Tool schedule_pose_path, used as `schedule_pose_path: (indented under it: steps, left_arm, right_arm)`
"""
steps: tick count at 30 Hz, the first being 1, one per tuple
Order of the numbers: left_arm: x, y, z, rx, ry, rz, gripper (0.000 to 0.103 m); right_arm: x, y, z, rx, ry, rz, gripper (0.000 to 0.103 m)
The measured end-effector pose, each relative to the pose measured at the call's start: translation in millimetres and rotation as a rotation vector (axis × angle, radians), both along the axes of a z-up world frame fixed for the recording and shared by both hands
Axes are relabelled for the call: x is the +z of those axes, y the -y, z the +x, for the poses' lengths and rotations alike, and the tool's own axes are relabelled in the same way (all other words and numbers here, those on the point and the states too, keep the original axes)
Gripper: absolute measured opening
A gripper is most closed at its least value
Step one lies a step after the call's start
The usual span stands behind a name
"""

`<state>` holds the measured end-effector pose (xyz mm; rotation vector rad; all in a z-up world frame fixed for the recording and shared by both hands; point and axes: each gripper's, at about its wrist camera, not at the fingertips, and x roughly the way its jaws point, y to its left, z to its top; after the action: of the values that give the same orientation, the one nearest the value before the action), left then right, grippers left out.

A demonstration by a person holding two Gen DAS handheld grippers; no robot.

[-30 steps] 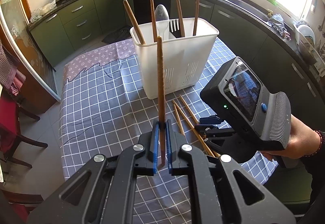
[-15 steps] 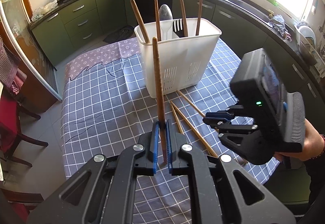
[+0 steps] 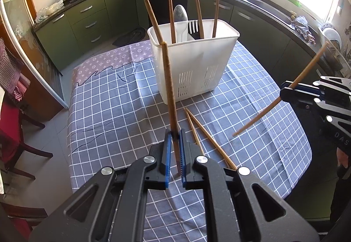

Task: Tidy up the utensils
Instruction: 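Carry both chopsticks over the white caddy and open both grippers to drop them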

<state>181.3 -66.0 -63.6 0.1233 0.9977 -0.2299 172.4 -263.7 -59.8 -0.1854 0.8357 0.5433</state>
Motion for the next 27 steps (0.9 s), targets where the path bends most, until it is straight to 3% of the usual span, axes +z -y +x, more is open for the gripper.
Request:
schedule_pose_path:
  steps: [12,20,27]
  left_arm:
    - [2,3,-3,0.005,0.009,0.010,0.007]
    - [6,3,-4,-0.005,0.025,0.009,0.001]
    - [-1,3,3,0.008,-0.014,-0.010,0.001]
  right_arm:
    - [-10,1,0,-0.001,-0.024,0.000,0.007]
    - [-11,3,3,-0.002,-0.029,0.007,0.007]
    - [-10,2,2,0.005,-0.031,0.001,0.007]
